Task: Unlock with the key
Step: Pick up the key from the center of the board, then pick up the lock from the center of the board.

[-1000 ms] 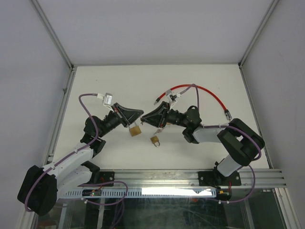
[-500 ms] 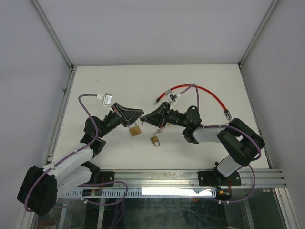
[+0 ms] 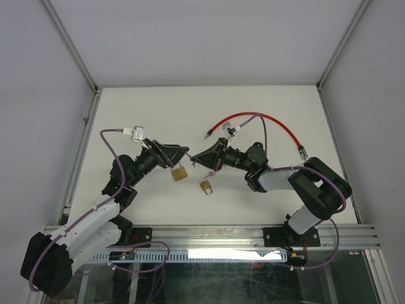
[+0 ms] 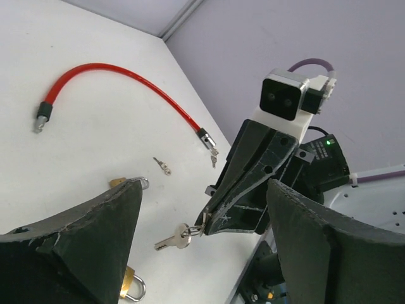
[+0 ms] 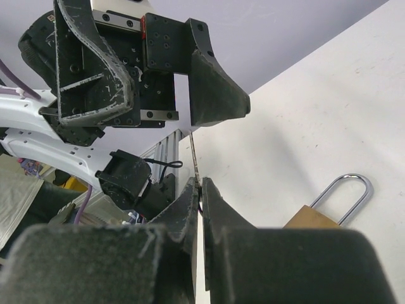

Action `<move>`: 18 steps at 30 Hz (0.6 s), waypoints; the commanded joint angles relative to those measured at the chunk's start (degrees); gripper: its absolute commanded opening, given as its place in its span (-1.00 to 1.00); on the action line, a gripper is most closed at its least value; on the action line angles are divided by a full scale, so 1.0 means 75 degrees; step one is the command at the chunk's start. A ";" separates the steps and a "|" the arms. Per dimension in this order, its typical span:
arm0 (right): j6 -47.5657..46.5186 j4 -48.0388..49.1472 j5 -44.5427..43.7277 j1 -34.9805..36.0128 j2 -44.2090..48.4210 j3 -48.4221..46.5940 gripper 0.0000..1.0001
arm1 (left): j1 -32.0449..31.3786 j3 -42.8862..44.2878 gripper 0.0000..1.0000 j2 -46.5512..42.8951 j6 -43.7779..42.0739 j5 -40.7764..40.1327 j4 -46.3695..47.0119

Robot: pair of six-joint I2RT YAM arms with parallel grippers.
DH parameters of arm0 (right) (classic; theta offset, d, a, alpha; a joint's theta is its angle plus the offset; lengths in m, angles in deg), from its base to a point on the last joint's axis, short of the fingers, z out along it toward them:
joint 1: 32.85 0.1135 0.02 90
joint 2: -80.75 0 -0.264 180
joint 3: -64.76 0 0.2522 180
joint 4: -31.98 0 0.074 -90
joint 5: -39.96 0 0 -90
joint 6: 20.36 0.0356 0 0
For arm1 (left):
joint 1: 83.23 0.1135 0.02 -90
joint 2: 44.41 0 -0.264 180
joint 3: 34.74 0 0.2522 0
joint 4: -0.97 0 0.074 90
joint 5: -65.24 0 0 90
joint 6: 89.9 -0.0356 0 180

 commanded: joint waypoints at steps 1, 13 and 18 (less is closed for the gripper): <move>-0.0178 0.0071 -0.0299 -0.0013 0.0100 -0.0008 -1.00 | -0.0004 0.0137 0.63 -0.0050 0.0046 -0.0328 -0.0317; -0.0307 -0.1035 -0.0784 -0.0019 0.0303 -0.0072 -1.00 | -0.0004 0.0318 0.72 0.0192 0.0318 -0.0537 -0.1080; -0.0271 -0.1118 -0.0846 -0.0016 0.0339 -0.0026 -1.00 | -0.0004 0.0371 0.77 0.0198 0.0389 -0.0699 -0.1559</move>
